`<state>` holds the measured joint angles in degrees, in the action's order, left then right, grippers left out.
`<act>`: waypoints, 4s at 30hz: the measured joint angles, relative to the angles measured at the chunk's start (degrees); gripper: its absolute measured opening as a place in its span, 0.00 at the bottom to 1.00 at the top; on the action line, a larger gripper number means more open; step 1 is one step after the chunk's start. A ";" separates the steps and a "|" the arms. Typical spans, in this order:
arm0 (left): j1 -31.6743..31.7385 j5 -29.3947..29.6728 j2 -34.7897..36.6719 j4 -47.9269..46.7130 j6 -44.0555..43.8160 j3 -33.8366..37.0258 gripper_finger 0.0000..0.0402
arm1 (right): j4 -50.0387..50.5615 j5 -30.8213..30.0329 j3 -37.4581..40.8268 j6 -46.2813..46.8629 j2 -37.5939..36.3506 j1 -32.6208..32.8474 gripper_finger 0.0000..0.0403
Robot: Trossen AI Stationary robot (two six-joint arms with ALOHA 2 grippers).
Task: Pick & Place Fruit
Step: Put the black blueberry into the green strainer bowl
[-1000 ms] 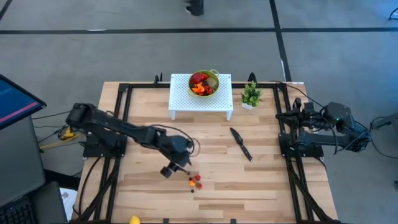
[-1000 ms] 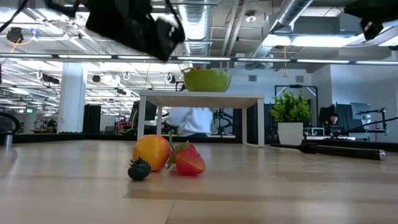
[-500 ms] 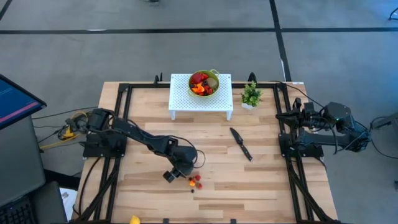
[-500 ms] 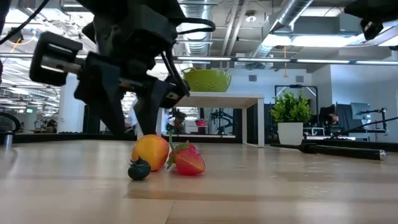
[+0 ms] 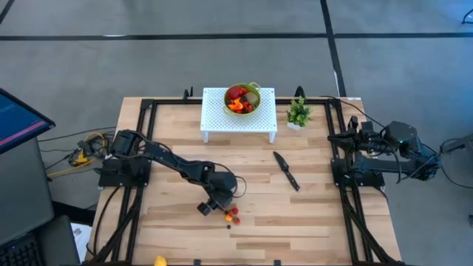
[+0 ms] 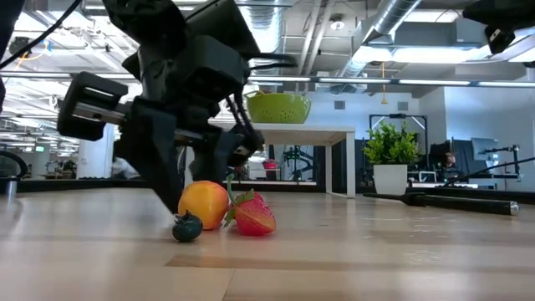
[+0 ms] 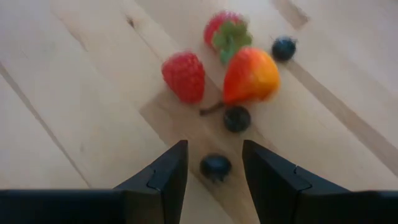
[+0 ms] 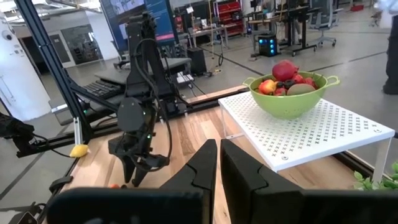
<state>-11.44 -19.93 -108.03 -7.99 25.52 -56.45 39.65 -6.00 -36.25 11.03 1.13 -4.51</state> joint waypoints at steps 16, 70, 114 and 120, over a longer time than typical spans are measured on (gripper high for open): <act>1.05 -1.98 0.13 5.68 -5.07 3.65 0.36 | -0.01 0.00 0.00 0.02 0.00 -0.02 0.04; 22.14 14.34 29.26 41.51 -5.25 3.80 0.16 | -0.01 -0.04 0.00 0.00 0.00 -0.02 0.04; 39.53 15.90 14.56 46.22 -20.27 3.85 0.18 | -0.02 0.00 0.00 0.02 -0.02 0.00 0.04; 39.53 15.90 14.56 46.18 -20.26 3.85 0.18 | -0.04 0.00 0.00 0.01 -0.02 -0.01 0.04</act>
<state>28.10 -4.03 -93.47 38.19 5.26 -52.60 39.62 -6.00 -36.25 11.04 1.10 -4.53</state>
